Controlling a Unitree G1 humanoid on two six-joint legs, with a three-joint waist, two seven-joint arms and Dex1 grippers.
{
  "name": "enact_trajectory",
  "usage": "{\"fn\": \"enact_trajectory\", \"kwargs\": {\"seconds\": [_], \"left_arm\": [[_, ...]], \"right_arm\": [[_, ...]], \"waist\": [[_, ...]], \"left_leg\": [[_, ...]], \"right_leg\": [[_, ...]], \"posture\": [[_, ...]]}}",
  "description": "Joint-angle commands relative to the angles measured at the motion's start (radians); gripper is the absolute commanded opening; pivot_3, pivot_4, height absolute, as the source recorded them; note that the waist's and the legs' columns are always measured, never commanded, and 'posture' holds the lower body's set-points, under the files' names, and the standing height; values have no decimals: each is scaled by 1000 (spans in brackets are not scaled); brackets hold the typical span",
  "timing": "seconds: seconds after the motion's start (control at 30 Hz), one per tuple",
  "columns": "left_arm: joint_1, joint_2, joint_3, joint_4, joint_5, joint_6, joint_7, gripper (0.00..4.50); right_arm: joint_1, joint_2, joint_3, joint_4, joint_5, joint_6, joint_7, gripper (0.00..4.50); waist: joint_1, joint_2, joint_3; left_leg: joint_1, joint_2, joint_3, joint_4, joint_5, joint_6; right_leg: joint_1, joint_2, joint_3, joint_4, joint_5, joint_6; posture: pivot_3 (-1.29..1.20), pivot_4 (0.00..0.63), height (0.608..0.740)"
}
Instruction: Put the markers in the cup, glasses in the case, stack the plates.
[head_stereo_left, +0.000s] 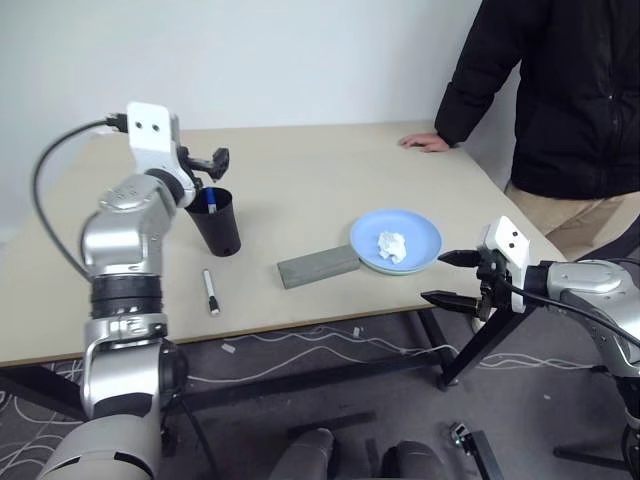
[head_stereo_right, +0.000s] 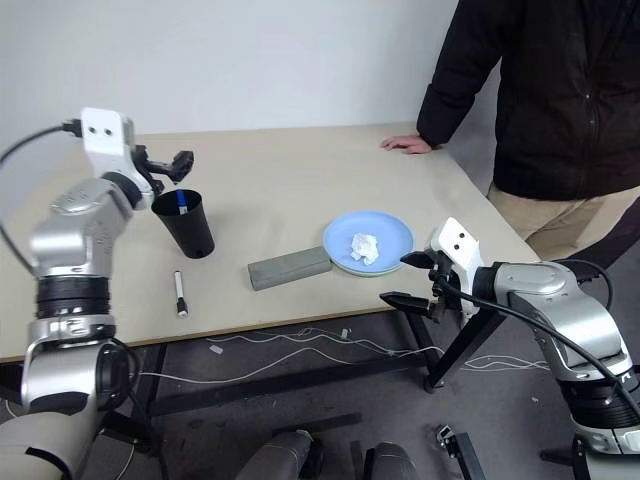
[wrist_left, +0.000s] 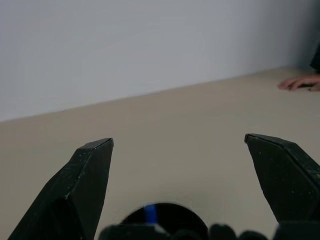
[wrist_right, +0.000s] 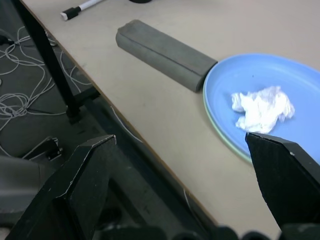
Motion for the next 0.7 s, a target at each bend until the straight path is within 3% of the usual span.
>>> {"fn": "enact_trajectory", "kwargs": {"seconds": [0.03, 0.2, 0.3, 0.5, 0.7], "left_arm": [[8, 37, 18, -158, -49, 284, 17, 4482], [16, 77, 81, -276, -99, 657, 27, 4482], [85, 106, 84, -295, -97, 776, 27, 4482], [156, 110, 106, -284, -55, 801, 70, 4482], [203, 29, 106, -248, -5, 785, 139, 4482]], "right_arm": [[-31, -9, -15, -1, 8, -14, 16, 4500], [-63, 0, 2, 31, -3, -30, 33, 4500], [-65, 8, 10, 40, -7, -40, 37, 4500], [-67, 18, 19, 43, -8, -45, 34, 4500], [-72, 27, 25, 41, -10, -43, 31, 4500]], "waist": [[-1, 0, 0], [-3, 1, 0], [-4, 3, 0], [0, 2, 0], [0, 2, 0]], "left_leg": [[1, 0, 0, 0, 0, 0], [2, 1, -4, 1, 0, -1], [5, 2, -5, -1, 0, -2], [11, 2, -4, -8, 2, -5], [13, 2, -1, -9, 2, -5]], "right_leg": [[0, 1, 1, 0, 0, 0], [-1, 10, 6, 0, 3, -4], [-1, 13, 9, 0, 4, -6], [-1, 13, 17, 0, 5, -8], [-1, 13, 22, 0, 5, -8]], "posture": [[0, 0, 701], [0, 0, 701], [0, 0, 701], [0, 0, 701], [0, 0, 701]]}}
